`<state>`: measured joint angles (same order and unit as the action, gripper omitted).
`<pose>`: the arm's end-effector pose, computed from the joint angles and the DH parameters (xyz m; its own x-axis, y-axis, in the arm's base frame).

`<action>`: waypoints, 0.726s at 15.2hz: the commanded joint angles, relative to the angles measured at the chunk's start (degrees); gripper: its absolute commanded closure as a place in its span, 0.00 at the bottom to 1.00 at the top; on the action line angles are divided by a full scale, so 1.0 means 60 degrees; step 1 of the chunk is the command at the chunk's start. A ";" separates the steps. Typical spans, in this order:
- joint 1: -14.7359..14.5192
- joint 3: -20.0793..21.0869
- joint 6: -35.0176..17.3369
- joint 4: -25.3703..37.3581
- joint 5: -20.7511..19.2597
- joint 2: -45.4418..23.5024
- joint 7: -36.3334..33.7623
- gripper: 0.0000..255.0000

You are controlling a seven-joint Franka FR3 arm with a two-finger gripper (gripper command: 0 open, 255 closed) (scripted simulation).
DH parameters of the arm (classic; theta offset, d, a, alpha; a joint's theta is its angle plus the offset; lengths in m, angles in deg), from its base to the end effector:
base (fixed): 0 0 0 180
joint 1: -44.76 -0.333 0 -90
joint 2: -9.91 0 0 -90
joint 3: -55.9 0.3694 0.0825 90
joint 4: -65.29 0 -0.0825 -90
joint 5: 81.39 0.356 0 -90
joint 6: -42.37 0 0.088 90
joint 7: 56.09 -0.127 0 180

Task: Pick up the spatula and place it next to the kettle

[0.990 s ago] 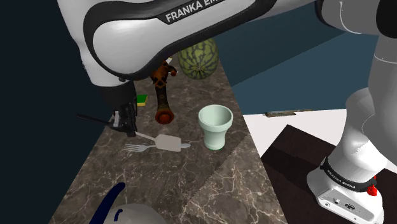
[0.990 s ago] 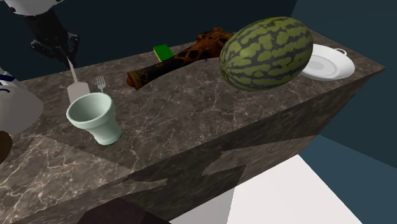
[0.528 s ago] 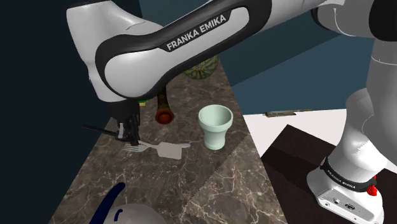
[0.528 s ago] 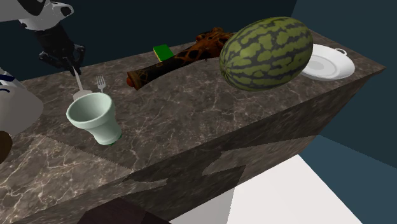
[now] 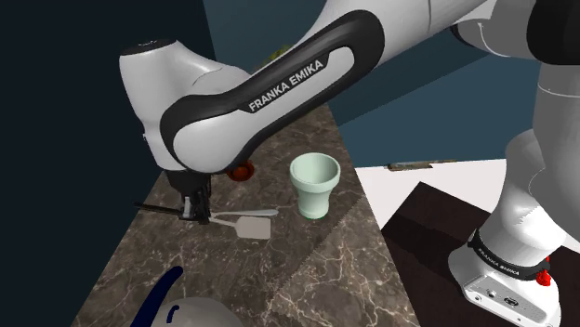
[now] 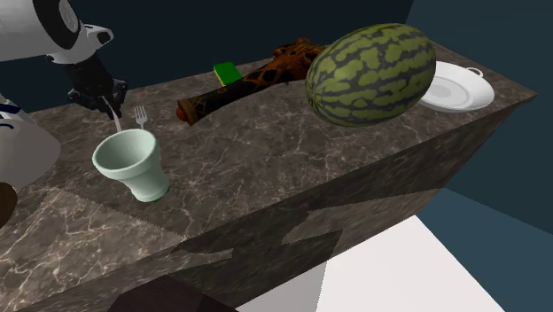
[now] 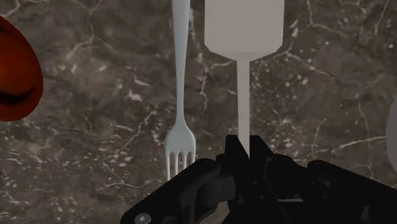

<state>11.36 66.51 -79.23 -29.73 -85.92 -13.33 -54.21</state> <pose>0.4959 0.4491 0.4261 0.6785 0.7316 0.0659 0.7333 -0.6799 -0.0006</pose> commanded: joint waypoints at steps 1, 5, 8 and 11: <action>-0.0010 -0.0012 -0.0197 -0.0076 -0.0028 -0.0120 -0.0018 1.00; -0.0024 -0.0040 -0.0665 -0.0316 -0.0085 -0.0351 -0.0053 1.00; -0.0025 -0.0040 -0.0665 -0.0316 -0.0085 -0.0351 -0.0053 1.00; -0.0025 -0.0040 -0.0665 -0.0316 -0.0085 -0.0351 -0.0053 1.00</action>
<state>11.22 66.27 -83.20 -31.63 -86.43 -15.42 -54.52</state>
